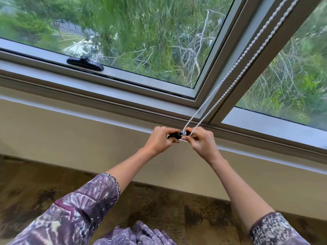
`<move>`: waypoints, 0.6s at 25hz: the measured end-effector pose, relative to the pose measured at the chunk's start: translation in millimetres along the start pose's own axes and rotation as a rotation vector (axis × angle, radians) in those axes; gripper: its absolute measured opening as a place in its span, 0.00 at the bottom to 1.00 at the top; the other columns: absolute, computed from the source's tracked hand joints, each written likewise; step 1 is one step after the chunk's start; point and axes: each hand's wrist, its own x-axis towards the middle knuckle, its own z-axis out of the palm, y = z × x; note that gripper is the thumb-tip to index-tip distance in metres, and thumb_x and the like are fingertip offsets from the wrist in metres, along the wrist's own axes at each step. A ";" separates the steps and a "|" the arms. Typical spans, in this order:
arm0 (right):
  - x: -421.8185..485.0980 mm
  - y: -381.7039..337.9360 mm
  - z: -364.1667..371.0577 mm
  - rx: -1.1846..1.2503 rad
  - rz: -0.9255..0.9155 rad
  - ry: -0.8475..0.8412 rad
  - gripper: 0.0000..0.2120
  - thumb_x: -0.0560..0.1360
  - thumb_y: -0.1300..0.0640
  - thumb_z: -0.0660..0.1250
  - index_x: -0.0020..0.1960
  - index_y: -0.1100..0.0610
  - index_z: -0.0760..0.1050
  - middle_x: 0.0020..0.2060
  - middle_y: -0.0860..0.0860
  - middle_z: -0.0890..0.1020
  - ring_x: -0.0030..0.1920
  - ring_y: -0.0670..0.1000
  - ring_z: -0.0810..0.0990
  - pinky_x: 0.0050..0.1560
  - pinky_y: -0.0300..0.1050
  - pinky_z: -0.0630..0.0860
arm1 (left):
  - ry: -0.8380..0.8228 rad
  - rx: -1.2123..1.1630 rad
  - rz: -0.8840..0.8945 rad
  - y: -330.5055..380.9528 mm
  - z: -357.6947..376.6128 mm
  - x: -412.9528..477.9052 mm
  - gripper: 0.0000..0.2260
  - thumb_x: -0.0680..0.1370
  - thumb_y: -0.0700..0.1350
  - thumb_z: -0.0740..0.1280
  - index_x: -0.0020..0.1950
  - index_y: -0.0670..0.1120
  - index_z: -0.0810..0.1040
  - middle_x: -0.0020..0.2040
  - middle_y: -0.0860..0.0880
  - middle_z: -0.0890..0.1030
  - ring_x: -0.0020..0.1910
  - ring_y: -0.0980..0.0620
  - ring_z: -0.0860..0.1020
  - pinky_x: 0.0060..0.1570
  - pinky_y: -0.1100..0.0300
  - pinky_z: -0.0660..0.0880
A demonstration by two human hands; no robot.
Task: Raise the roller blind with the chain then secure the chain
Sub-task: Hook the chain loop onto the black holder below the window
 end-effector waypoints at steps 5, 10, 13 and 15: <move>1.5 0.1 1.2 -0.016 0.006 -0.030 0.07 0.69 0.58 0.75 0.47 0.57 0.82 0.38 0.53 0.83 0.38 0.54 0.79 0.41 0.46 0.75 | 0.024 0.010 -0.024 1.2 -1.5 -2.4 0.11 0.68 0.40 0.74 0.49 0.49 0.84 0.45 0.53 0.86 0.46 0.60 0.82 0.51 0.58 0.77; 9.5 -1.7 7.6 -0.016 -0.022 -0.044 0.09 0.68 0.59 0.76 0.47 0.59 0.82 0.37 0.54 0.83 0.38 0.55 0.80 0.41 0.45 0.75 | 0.056 0.027 -0.032 -0.8 -6.5 -3.7 0.10 0.68 0.39 0.73 0.47 0.48 0.84 0.43 0.52 0.86 0.44 0.56 0.83 0.48 0.58 0.76; 15.5 -2.6 12.2 -0.037 -0.058 -0.053 0.09 0.68 0.60 0.76 0.47 0.60 0.82 0.37 0.55 0.83 0.39 0.57 0.80 0.41 0.52 0.78 | 0.059 0.091 -0.014 -2.4 -12.4 -1.6 0.09 0.68 0.40 0.74 0.47 0.48 0.84 0.42 0.52 0.86 0.42 0.54 0.82 0.43 0.62 0.74; 16.8 -3.0 15.3 -0.029 -0.067 -0.050 0.09 0.68 0.61 0.76 0.47 0.60 0.83 0.37 0.56 0.83 0.39 0.58 0.80 0.41 0.53 0.78 | 0.052 0.136 -0.013 -4.0 -15.9 -0.3 0.09 0.68 0.40 0.73 0.47 0.49 0.84 0.42 0.52 0.86 0.41 0.55 0.81 0.40 0.66 0.71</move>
